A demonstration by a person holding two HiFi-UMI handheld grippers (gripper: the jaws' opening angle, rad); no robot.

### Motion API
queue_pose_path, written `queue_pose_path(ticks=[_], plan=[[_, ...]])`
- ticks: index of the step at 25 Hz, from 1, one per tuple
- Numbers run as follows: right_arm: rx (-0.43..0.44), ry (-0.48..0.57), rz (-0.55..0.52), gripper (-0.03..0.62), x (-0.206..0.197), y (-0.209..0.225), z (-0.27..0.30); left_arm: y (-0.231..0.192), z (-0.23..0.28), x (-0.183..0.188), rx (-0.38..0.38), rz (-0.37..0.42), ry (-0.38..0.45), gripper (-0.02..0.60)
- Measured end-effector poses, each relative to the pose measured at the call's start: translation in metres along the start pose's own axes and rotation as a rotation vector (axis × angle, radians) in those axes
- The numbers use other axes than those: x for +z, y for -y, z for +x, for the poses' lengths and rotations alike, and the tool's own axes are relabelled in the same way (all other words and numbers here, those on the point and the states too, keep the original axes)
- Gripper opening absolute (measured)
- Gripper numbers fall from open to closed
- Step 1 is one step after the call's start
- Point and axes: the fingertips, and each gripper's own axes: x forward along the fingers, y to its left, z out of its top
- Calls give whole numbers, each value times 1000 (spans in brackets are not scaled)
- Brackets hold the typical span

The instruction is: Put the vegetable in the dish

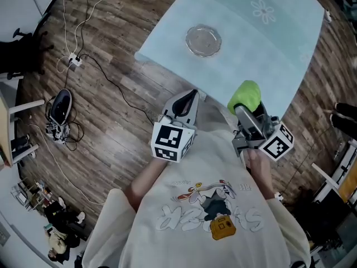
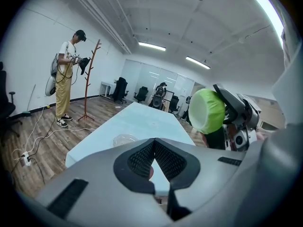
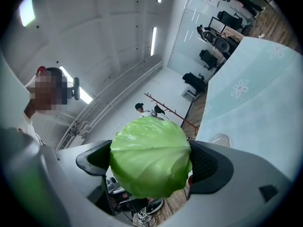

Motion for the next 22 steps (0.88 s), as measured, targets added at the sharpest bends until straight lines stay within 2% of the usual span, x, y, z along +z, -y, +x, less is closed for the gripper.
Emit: queue_pose_path(ticks=[9, 15, 18, 22], plan=[[-2, -88, 2, 495, 27, 64, 53, -17, 68, 21, -6, 5, -70, 8], [35, -138, 9, 495, 44, 99, 90, -39, 110, 31, 42, 42, -96, 6], [44, -159, 18, 495, 39, 112, 107, -49, 122, 32, 54, 30, -106, 8], [23, -191, 26, 495, 31, 123, 125, -59, 131, 27, 33, 10, -143, 6]])
